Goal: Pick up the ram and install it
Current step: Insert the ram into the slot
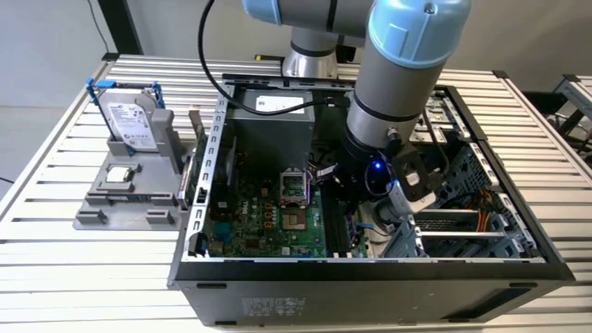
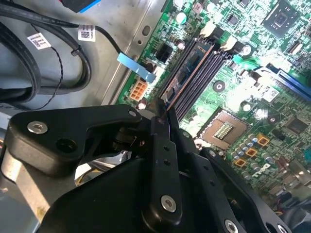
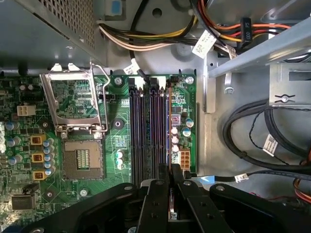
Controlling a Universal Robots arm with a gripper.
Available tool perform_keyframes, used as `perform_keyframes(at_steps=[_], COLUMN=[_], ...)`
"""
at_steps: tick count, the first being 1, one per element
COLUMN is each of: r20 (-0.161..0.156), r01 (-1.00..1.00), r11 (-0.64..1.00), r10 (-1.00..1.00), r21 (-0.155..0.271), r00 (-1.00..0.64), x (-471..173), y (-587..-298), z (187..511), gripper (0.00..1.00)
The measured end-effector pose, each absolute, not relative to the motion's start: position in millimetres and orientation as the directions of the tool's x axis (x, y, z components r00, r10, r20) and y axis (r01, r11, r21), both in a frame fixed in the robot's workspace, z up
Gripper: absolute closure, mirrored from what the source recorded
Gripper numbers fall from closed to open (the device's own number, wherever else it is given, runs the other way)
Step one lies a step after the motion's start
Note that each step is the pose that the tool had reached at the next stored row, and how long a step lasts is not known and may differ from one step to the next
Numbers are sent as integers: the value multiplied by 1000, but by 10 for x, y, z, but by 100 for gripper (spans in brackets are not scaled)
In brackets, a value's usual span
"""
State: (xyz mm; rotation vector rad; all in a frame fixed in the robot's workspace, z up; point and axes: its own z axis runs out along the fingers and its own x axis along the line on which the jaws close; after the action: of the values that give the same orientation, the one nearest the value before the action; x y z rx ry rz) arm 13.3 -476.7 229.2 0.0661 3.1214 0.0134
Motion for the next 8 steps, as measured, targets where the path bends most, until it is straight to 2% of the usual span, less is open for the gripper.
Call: perform_keyframes(at_steps=[8], r20=[-12], r01=[42], r11=[999], r10=[42], r21=[4], r00=[-999], x=[124], y=[-4771], z=[2225], gripper=[100])
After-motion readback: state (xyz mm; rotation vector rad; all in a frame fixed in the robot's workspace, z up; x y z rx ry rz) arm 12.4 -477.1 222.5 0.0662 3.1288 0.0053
